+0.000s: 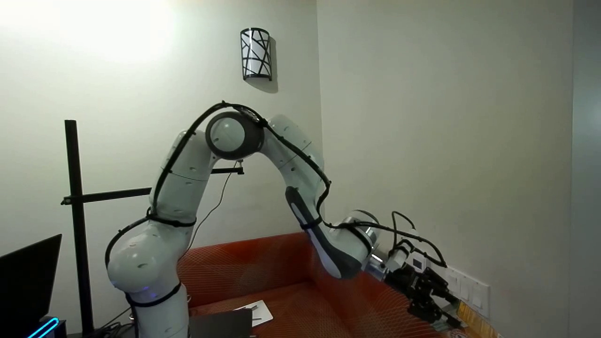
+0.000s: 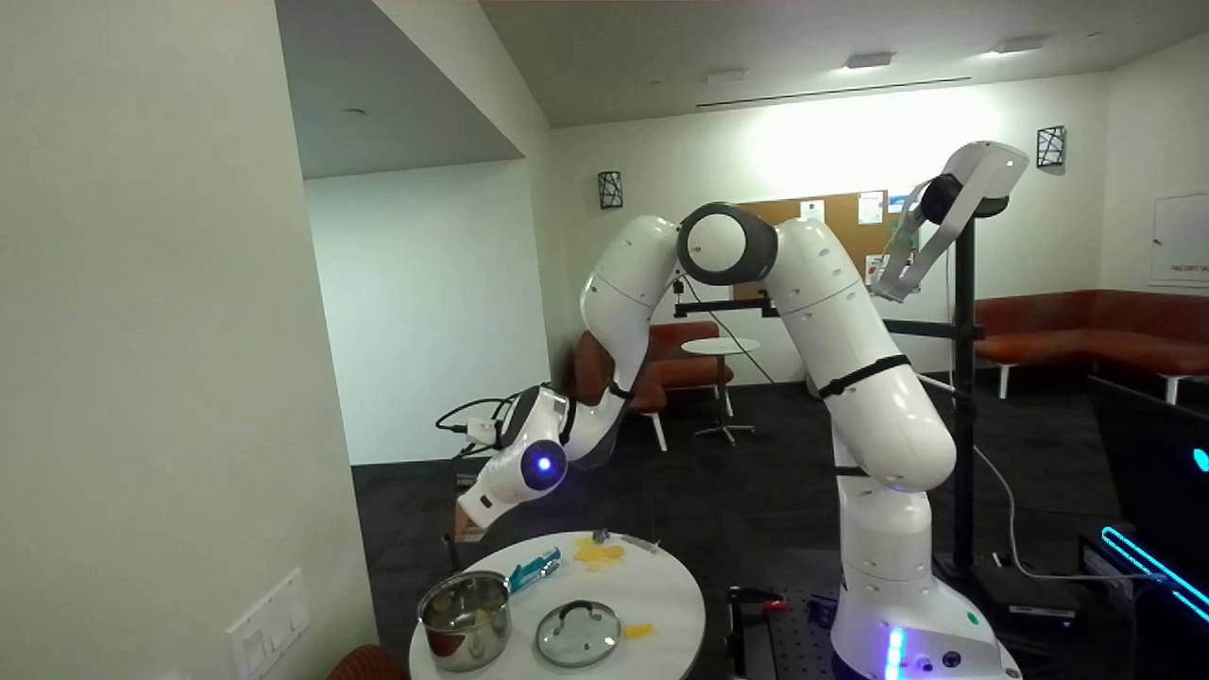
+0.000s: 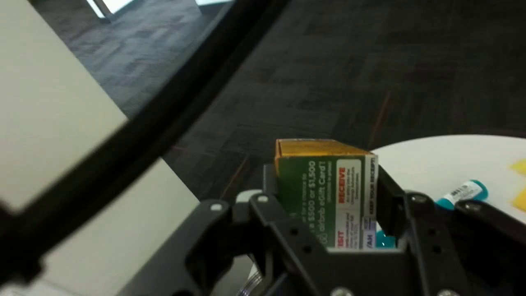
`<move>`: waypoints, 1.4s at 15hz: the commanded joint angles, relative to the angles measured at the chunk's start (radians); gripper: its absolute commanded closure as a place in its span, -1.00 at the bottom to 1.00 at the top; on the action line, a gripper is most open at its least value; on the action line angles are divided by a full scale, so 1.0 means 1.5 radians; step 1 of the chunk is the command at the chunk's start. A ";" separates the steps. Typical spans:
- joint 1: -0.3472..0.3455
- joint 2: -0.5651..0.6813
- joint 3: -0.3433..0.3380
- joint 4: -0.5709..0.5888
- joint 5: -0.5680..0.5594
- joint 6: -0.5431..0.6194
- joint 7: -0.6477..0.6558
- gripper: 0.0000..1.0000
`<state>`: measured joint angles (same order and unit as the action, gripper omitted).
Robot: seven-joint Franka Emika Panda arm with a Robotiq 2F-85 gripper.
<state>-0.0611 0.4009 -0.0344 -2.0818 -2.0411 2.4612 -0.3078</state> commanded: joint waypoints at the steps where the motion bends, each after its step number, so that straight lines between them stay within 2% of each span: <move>1: -0.036 -0.030 -0.010 0.015 0.195 0.082 -0.136 0.40; 2: -0.068 -0.033 0.016 0.018 0.258 0.084 -0.181 0.40; 6: -0.139 -0.051 0.070 0.015 0.511 0.068 -0.351 0.40; 10: -0.179 -0.070 0.101 0.035 0.753 0.030 -0.504 0.40; 11: -0.151 -0.076 0.067 0.039 0.820 0.024 -0.541 0.40; 14: -0.146 -0.095 0.041 0.059 0.958 -0.032 -0.602 0.40; 16: -0.140 -0.105 0.016 0.075 1.023 -0.075 -0.610 0.40; 21: -0.134 -0.112 -0.043 0.098 1.085 -0.165 -0.601 0.40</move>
<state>-0.2797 0.2591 -0.0558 -1.9523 -0.4530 2.2920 -1.2030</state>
